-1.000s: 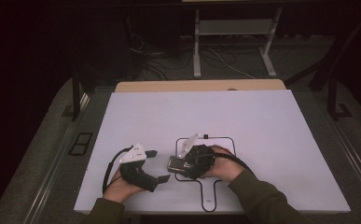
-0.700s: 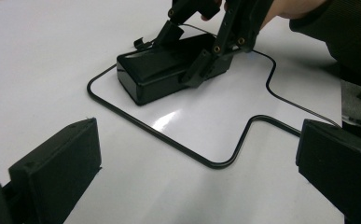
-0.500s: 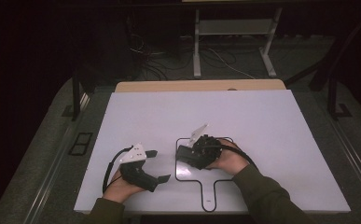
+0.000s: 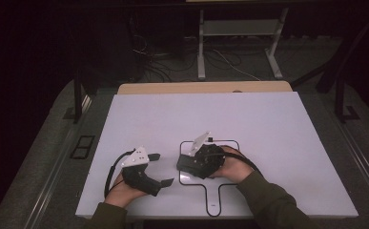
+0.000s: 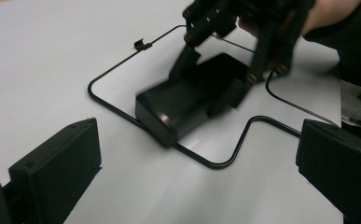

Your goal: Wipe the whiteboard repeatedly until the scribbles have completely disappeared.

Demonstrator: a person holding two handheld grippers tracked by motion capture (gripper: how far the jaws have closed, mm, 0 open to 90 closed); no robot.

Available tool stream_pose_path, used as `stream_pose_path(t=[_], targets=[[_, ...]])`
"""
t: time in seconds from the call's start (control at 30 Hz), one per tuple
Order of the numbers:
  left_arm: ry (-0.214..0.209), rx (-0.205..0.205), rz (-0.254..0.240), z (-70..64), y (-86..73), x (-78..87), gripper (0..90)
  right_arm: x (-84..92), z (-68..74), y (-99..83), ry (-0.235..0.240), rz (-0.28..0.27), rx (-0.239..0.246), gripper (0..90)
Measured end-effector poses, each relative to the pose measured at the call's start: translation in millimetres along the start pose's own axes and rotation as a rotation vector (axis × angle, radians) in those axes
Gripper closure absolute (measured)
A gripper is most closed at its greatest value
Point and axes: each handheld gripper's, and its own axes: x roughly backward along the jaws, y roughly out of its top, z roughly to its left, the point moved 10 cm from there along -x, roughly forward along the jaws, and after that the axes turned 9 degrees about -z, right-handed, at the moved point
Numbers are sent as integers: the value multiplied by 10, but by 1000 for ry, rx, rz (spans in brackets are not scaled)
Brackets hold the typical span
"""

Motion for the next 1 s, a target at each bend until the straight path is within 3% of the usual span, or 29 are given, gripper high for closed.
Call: stream_pose_path(t=[0.17, 0.37, 0.67, 1.0], targets=[[-2, -4, 2, -3, -2, -1, 0, 64, -199, -86, -42, -3, -48, 388], [-4, -4, 5, -3, -6, -5, 0, 84, -175, -53, -27, -17, -34, 388], [-4, -1, 7, -1, -15, -12, 0, 272, -210, 37, -21, -61, -77, 387], [-5, 5, 7, 3, -19, -25, 0, 491, -543, 77, -79, -100, -151, 386]])
